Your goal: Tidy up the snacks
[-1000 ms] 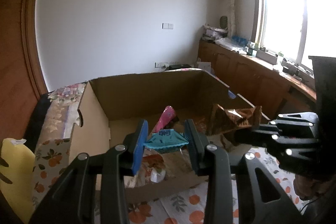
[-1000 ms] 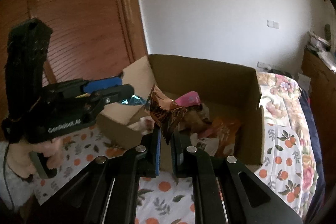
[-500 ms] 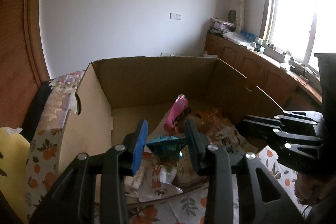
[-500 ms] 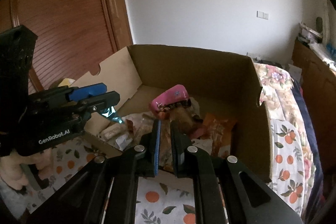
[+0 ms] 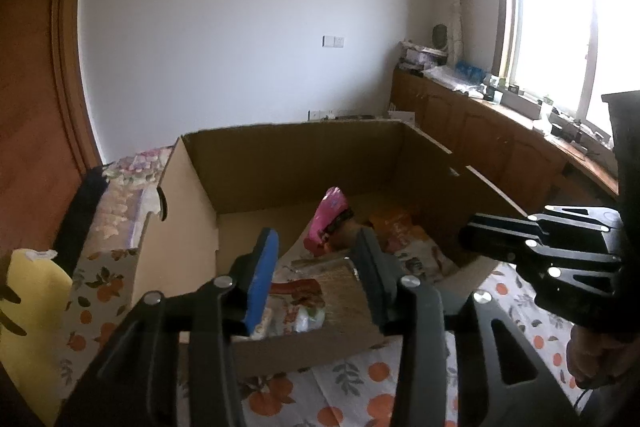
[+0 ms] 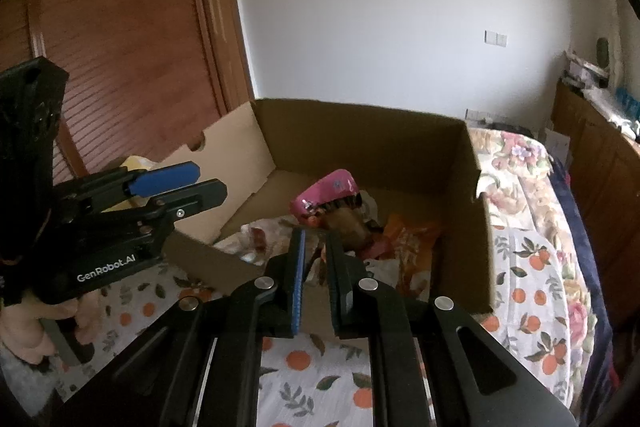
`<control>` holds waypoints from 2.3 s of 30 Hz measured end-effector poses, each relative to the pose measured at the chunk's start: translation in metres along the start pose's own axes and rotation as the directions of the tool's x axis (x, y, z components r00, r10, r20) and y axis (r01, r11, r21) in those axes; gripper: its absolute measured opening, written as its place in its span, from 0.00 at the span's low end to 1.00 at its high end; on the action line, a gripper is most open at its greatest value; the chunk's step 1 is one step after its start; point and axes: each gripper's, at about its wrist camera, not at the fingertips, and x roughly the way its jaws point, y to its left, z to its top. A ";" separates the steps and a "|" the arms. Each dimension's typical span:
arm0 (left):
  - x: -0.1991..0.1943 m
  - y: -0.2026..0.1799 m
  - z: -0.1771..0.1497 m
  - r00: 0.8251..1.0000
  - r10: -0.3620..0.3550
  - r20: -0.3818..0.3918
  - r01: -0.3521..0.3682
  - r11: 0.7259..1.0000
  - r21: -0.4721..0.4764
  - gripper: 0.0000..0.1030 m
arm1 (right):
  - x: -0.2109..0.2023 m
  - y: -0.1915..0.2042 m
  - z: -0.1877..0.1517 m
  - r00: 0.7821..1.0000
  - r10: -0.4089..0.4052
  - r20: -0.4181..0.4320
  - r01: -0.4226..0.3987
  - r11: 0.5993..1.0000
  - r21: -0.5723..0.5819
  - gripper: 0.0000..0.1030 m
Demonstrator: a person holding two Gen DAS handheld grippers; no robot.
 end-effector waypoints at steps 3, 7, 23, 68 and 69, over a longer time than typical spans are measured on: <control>-0.018 -0.008 0.001 1.000 0.011 0.024 -0.011 1.000 0.018 0.44 | -0.016 0.004 -0.003 1.000 0.000 0.015 0.000 1.000 0.001 0.12; -0.044 -0.017 0.002 0.998 0.031 0.049 -0.033 0.999 0.031 0.49 | -0.038 0.011 -0.006 0.999 -0.010 0.039 0.010 1.000 0.001 0.19; -0.131 -0.043 -0.009 0.989 0.066 0.135 -0.072 0.997 0.039 0.75 | -0.108 0.031 -0.014 0.994 -0.013 0.108 0.012 1.000 0.007 0.46; -0.306 -0.106 -0.103 0.968 0.138 0.209 -0.138 0.990 -0.015 0.80 | -0.265 0.076 -0.099 0.978 -0.088 0.187 0.079 0.995 0.054 1.00; -0.309 -0.108 -0.106 0.967 0.143 0.209 -0.143 0.990 -0.015 0.80 | -0.269 0.076 -0.102 0.978 -0.089 0.188 0.080 0.995 0.056 1.00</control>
